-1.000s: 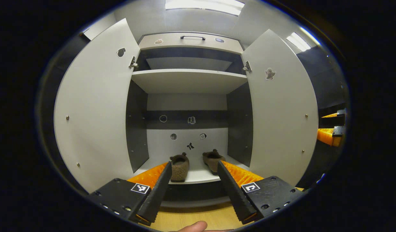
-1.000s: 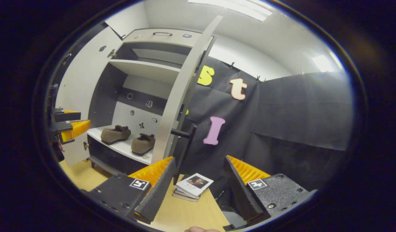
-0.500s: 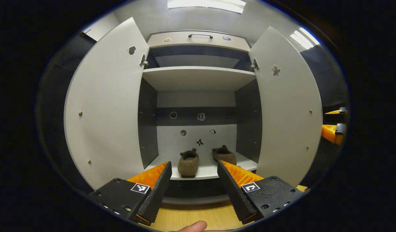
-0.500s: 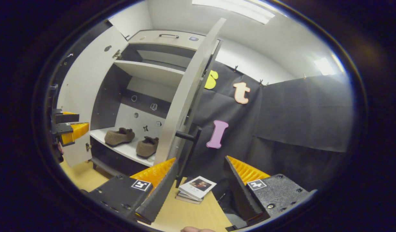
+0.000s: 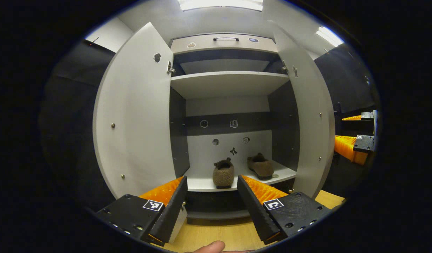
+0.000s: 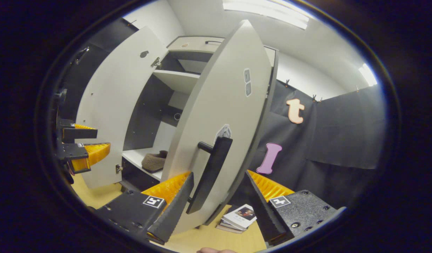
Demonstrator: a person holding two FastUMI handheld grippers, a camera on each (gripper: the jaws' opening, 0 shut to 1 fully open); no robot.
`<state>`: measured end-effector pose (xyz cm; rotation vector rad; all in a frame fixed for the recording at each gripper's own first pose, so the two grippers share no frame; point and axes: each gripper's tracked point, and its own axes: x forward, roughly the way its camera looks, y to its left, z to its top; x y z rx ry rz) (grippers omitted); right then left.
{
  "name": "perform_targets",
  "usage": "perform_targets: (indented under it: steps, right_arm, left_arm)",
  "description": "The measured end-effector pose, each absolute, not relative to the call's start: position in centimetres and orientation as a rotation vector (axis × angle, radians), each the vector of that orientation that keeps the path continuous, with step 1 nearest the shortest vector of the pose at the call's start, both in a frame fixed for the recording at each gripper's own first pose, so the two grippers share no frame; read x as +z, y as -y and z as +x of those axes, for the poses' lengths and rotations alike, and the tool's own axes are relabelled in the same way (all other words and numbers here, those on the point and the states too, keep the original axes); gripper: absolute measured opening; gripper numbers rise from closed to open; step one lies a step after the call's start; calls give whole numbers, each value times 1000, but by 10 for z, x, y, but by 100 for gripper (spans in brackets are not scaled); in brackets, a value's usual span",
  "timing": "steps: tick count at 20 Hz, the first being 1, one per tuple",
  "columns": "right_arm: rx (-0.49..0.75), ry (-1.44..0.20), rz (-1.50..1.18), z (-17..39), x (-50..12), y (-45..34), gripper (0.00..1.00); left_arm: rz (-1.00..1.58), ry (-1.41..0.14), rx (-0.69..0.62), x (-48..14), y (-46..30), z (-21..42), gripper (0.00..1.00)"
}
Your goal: Grab one shoe with the right hand and put it into the shoe cabinet, grab the other shoe with the left hand and put it into the shoe cabinet; then close the right door with the right hand and the left door with the left hand.
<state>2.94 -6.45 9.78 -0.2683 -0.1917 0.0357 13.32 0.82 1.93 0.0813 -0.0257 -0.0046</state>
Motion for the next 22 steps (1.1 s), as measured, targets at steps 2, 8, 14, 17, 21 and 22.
perform_targets:
  steps: [2, 8, 14, 17, 21, 22]
  right_arm:
    - [107, 176, -229, 40, 97, 45, 94]
    - [219, 181, -287, 44, 92, 4, 97]
    - [243, 122, -297, 39, 63, -6, 97]
    - [228, 108, -243, 36, 60, 0, 97]
    - [157, 100, -108, 30, 59, 18, 98]
    - [133, 104, -98, 30, 59, 23, 98]
  left_arm:
    - [98, 24, 43, 18, -27, 126, 88]
    - [92, 6, 176, 15, -75, 108, 88]
    - [100, 2, 188, 17, -86, 104, 88]
    - [109, 26, 175, 26, -84, 105, 88]
    - [111, 36, 137, 30, -73, 110, 89]
    - [109, 33, 125, 30, -70, 112, 89]
